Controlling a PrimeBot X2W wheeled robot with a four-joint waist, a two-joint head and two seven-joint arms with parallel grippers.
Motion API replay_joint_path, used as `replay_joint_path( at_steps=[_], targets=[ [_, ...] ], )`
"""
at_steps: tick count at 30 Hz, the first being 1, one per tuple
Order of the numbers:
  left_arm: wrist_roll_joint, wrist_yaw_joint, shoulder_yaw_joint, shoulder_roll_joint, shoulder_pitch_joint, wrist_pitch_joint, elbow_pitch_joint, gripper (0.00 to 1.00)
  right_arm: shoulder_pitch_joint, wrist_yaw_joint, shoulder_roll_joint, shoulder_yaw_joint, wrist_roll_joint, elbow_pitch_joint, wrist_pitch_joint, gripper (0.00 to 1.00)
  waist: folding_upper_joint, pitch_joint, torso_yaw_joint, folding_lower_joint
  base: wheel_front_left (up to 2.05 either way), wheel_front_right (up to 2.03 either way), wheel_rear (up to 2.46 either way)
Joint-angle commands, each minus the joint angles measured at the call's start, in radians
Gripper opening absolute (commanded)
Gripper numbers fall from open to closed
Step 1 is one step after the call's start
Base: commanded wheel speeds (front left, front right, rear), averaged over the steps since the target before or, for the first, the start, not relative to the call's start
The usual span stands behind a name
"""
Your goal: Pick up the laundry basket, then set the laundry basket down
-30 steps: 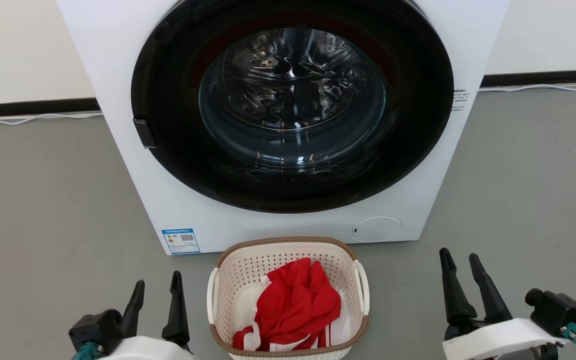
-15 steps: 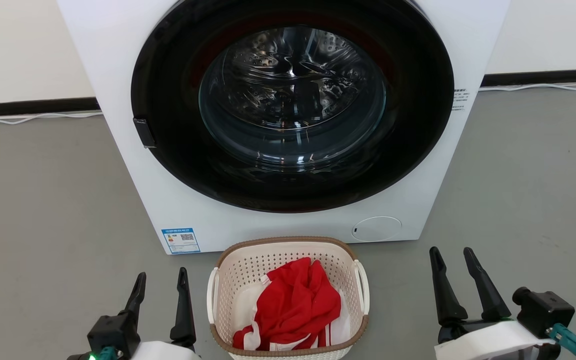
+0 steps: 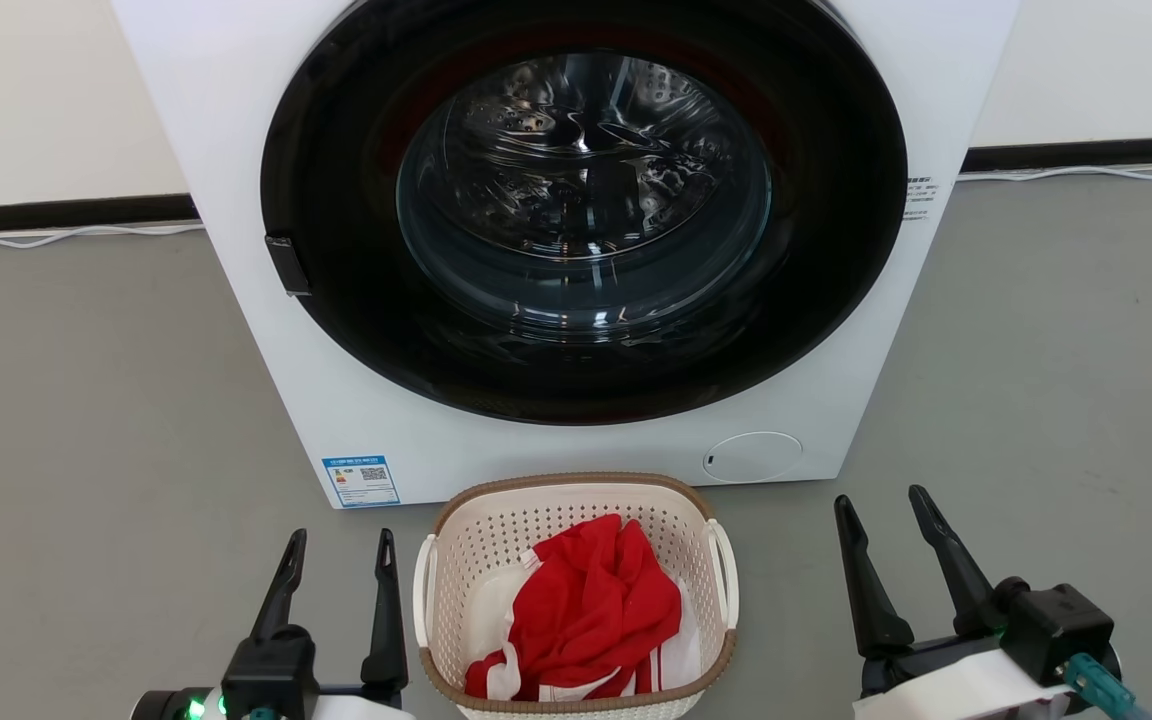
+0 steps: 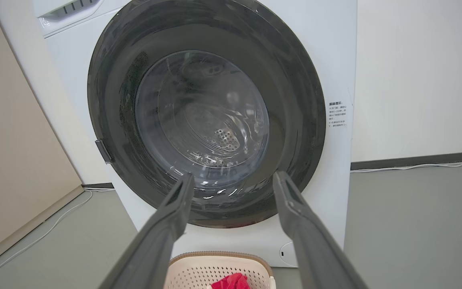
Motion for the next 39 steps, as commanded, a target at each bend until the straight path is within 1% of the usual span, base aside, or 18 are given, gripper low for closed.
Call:
replay_joint_path(
  at_steps=[1, 4, 28, 31, 39],
  targets=[
    [0.034, 0.012, 0.023, 0.005, -0.015, -0.015, -0.036, 1.0, -0.039, 0.007, -0.008, 0.026, -0.033, -0.028, -0.024, 1.0, 0.0, 0.0, 0.0, 0.0, 0.0, 0.0, 0.0],
    [0.057, 0.014, 0.021, 0.003, -0.012, -0.022, -0.037, 1.0, -0.04, 0.007, -0.009, 0.029, -0.059, -0.027, -0.031, 1.0, 0.0, 0.0, 0.001, 0.0, 0.0, 0.0, 0.0],
    [0.058, -0.002, 0.034, -0.009, -0.014, -0.022, -0.027, 1.0, -0.044, 0.007, -0.009, 0.026, -0.053, -0.028, -0.031, 1.0, 0.0, 0.013, 0.0, 0.0, 0.0, 0.0, 0.0],
    [0.058, -0.004, 0.036, -0.01, -0.02, -0.022, -0.03, 1.0, -0.05, 0.007, -0.009, 0.027, -0.041, -0.022, -0.031, 1.0, 0.0, 0.038, -0.001, 0.0, 0.0, 0.0, 0.0],
    [0.036, -0.03, 0.051, -0.016, -0.128, -0.022, 0.006, 1.0, -0.16, 0.007, -0.009, 0.0, -0.066, 0.019, -0.031, 1.0, 0.0, 0.219, 0.015, 0.0, 0.0, 0.0, 0.0]
  ],
)
